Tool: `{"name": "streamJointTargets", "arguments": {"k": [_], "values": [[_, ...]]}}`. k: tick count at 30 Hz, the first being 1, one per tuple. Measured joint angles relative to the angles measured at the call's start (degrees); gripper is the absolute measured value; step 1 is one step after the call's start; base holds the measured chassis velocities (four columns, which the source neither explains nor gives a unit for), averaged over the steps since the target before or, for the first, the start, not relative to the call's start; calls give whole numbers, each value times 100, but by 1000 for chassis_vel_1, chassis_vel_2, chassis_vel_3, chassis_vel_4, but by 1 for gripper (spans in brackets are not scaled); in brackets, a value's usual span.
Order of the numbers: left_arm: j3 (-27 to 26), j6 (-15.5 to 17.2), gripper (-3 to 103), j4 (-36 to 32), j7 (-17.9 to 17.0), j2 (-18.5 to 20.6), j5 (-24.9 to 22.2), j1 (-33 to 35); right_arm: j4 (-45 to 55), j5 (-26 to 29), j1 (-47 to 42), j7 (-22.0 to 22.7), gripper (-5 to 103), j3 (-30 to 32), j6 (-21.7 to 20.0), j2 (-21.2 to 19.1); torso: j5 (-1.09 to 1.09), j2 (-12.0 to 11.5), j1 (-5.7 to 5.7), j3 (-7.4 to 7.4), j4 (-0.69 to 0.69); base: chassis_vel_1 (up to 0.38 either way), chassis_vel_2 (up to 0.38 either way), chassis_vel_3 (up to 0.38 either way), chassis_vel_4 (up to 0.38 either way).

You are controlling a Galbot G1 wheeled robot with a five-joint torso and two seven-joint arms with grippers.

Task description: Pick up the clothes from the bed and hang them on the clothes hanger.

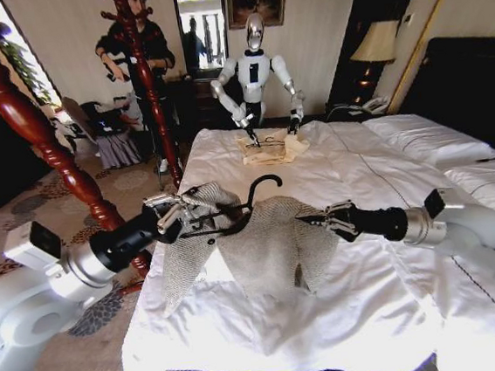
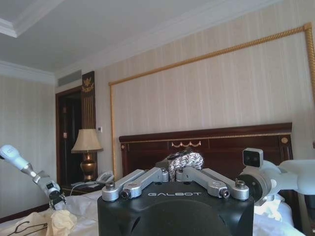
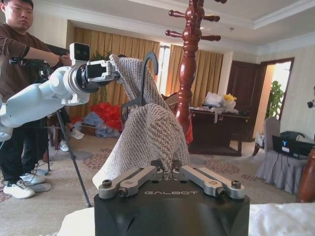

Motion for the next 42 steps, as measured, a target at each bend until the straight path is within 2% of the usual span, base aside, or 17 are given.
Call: {"name": "streamJointTargets", "arguments": {"k": [2,5,8,11,13,16,17,19,23,26,32,34,42], "values": [[25,0,2,2,9,-2,90,-4,23,0,-2,26,3,-27,-41,0,0,0,0,0,0,0,0,0,0],[180,-10,2,101,88,-30,771,-23,9,0,16,133,3,-194,-280,-5,2,0,1,0,-1,0,0,0,0],[275,-29,2,204,166,-65,952,-56,-90,-23,44,115,3,-250,-360,-13,0,0,0,0,0,0,0,0,0],[330,-72,2,514,304,-119,1012,-208,-347,-96,75,-75,3,-281,-349,-17,2,-1,1,0,-2,0,0,0,0],[302,-94,2,628,330,-123,1012,-248,-389,-98,80,-101,3,-281,-332,-17,2,-1,1,0,-2,0,0,0,0],[86,-230,2,1264,439,-76,1011,-342,-440,-93,62,-64,3,-231,-272,-23,-1,0,1,1,-1,0,0,0,0],[86,-230,2,1264,439,-76,1011,-342,-440,-93,62,-64,3,-231,-272,-23,-1,0,1,1,-1,0,0,0,0],[-40,-288,2,1484,501,-7,907,-348,-437,-84,37,41,3,-185,-260,-33,-1,0,1,1,1,0,0,0,0],[-142,-318,2,1518,551,53,642,-393,-437,-76,26,197,3,-146,-256,-55,1,-1,1,0,0,0,0,0,0],[-283,-335,2,1443,574,158,334,-504,-397,-36,13,555,3,-115,-271,-68,1,-1,1,1,-1,0,0,0,0],[-632,-341,2,1183,613,298,111,-426,-465,-7,-31,1008,3,-62,-385,-45,1,0,0,1,0,0,0,0,0],[-660,-341,2,1159,614,303,97,-412,-479,-7,-35,1034,3,-60,-389,-39,1,-1,1,0,0,0,0,0,0],[-980,-330,2,864,643,473,-158,-292,-421,70,-54,1817,3,-38,-532,43,1,0,1,0,0,0,0,0,0]]}}
